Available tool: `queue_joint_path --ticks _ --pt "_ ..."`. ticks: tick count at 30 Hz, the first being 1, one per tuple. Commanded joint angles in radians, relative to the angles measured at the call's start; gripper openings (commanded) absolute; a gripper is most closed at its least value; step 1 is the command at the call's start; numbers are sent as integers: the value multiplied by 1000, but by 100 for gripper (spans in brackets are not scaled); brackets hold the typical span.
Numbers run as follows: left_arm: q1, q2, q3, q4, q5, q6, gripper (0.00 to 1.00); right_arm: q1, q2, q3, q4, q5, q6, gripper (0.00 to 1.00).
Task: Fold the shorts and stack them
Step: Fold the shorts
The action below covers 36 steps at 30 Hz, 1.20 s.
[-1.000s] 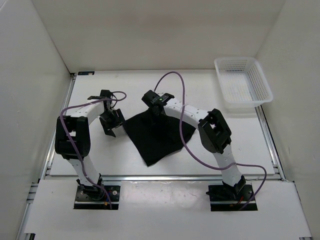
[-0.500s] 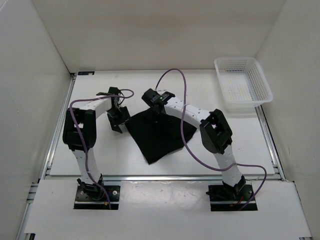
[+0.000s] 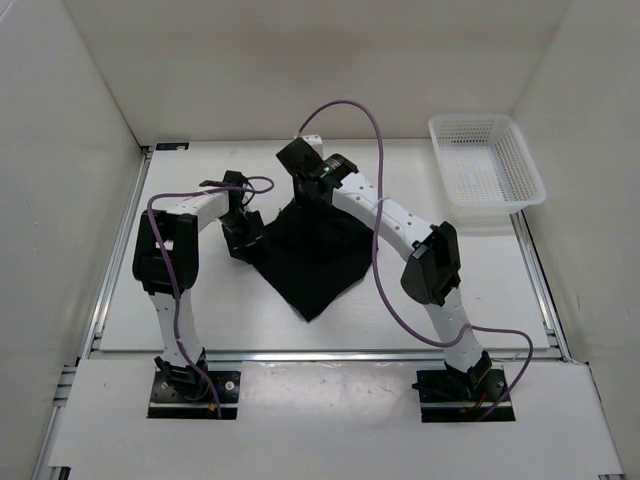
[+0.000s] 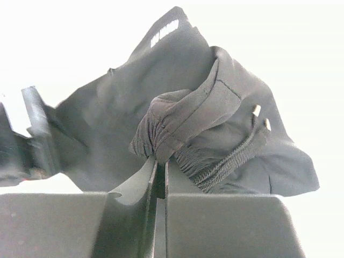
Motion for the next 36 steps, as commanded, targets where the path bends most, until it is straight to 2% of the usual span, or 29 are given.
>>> queue_joint_path --ticks 1,6,8,9,11,13,14,16,17,20,23,24,28,30,36 --pt "-2 41 2 39 -1 24 70 -6 80 56 99 -36 -89 0" --pt "-2 51 2 39 -1 33 70 -6 143 56 291 -158 -192 0" --pt "-2 51 2 39 -1 33 70 -6 181 89 291 -221 -219 2" --pt "-2 51 2 39 -1 33 70 -6 181 99 291 -253 -230 10" --pt "-2 51 2 39 -1 33 69 -16 192 99 291 -284 -241 36" --pt "-2 40 2 39 -1 33 69 -16 143 67 291 -271 -241 44" --pt "-2 40 2 39 -1 33 69 -16 124 28 305 -271 -241 53" --pt "-2 28 -7 39 -1 33 69 -25 63 -7 317 -261 -232 53" --pt "-2 15 -7 39 -1 33 69 -36 43 -21 317 -261 -232 59" --pt "-2 -8 -7 39 -1 33 69 -45 -31 -68 326 -261 -232 63" --pt "-2 -21 -7 39 -1 33 69 -45 -81 -105 311 -223 -247 64" --pt "-2 -43 -7 29 -1 33 69 -45 -94 -118 294 -223 -256 70" --pt "8 -86 14 8 8 33 69 -45 -94 -177 257 -211 -295 74" --pt "19 -103 37 -16 8 42 73 -45 -94 -187 257 -211 -295 75" --pt "117 -173 57 -67 -1 53 77 -13 -40 -201 266 -202 -318 76"
